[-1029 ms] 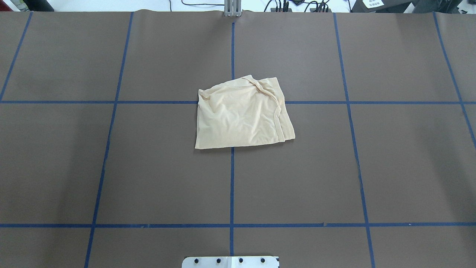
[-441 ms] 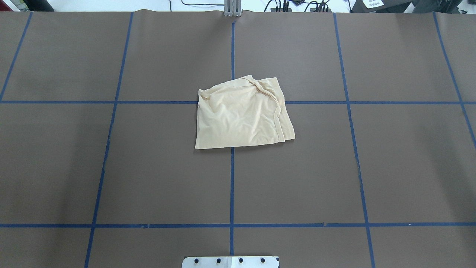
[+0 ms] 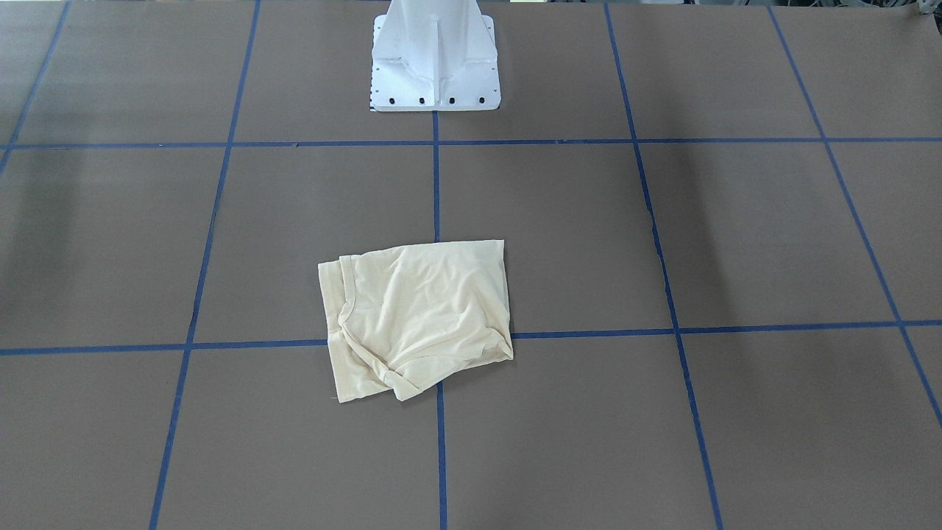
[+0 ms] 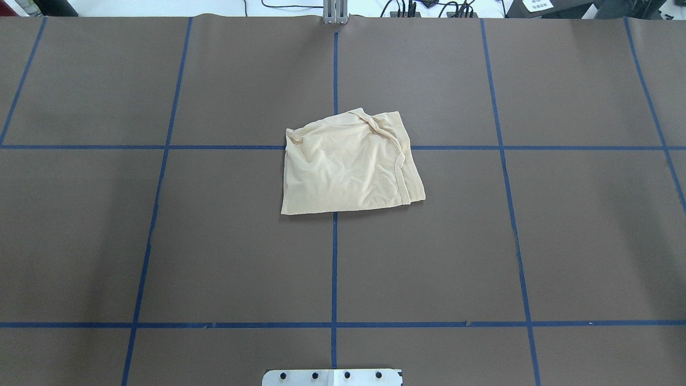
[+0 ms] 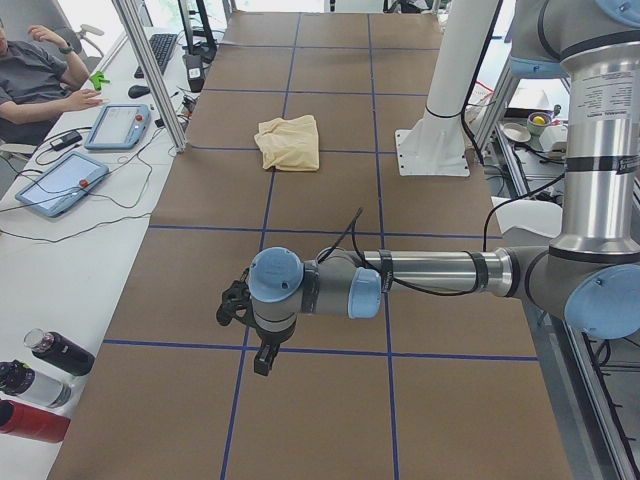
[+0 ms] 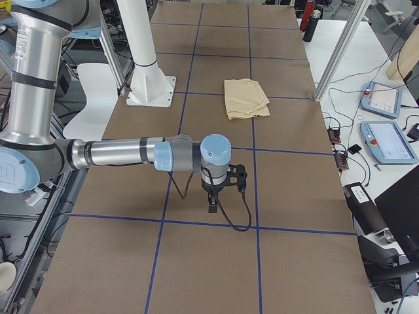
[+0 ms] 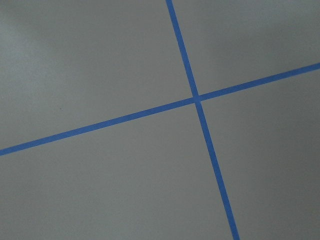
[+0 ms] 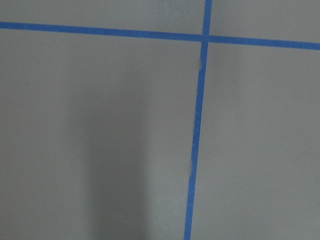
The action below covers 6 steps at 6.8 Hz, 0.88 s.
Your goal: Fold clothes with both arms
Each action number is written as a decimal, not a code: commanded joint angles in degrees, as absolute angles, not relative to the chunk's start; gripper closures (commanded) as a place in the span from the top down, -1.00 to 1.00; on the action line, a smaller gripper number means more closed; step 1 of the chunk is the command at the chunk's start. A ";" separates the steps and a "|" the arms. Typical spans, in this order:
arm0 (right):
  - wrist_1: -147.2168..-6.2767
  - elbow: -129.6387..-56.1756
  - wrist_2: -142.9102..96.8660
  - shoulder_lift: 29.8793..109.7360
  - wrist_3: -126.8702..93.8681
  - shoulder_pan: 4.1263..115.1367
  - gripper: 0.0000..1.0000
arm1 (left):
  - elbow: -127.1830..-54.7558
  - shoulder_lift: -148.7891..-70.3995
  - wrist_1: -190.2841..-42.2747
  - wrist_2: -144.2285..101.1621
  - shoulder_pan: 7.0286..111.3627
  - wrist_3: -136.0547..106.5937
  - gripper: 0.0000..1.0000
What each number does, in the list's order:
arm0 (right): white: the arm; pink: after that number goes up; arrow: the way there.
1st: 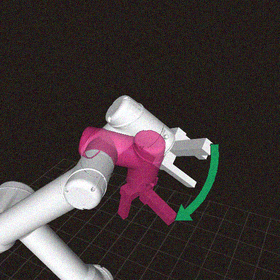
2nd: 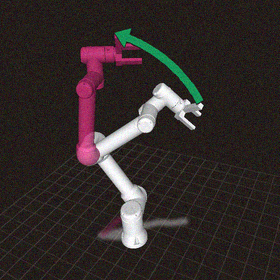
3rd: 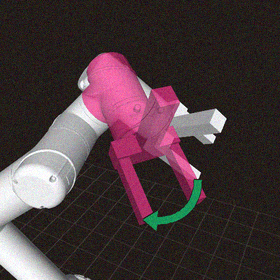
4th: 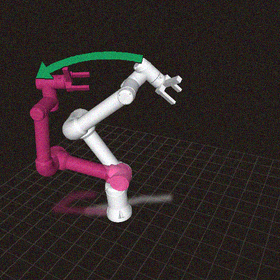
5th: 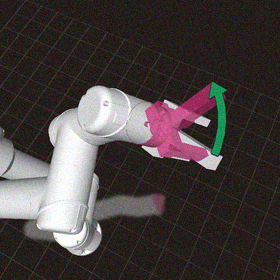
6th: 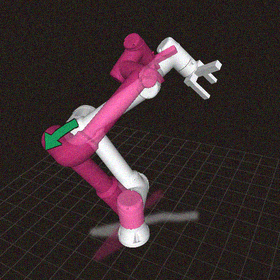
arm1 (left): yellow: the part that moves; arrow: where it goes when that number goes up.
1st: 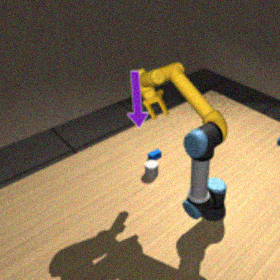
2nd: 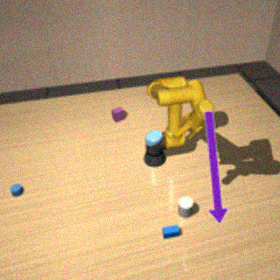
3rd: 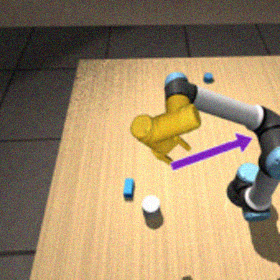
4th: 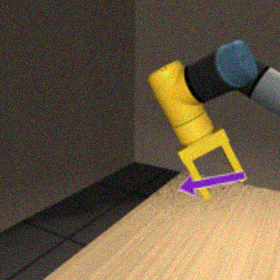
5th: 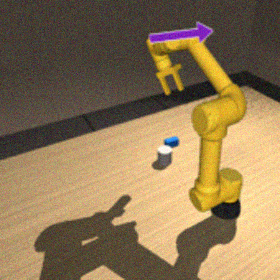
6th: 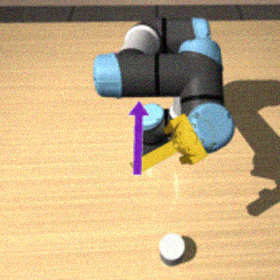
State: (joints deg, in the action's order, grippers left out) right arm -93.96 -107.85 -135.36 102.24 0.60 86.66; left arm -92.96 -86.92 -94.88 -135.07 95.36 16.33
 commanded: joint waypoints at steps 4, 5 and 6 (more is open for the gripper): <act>-94.04 -107.58 -134.91 102.30 0.62 86.66 1.00 | -92.81 -86.92 -96.06 -135.18 95.36 16.35 1.00; -94.04 -107.49 -134.91 102.30 0.62 86.66 1.00 | -92.81 -86.92 -96.06 -135.18 95.36 16.35 1.00; -94.04 -107.40 -134.91 102.39 0.62 86.66 1.00 | -92.73 -86.92 -96.06 -135.18 95.36 16.35 1.00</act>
State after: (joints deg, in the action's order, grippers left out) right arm -94.04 -107.50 -134.92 102.34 0.62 86.66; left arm -92.79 -86.92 -96.02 -135.17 95.36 16.35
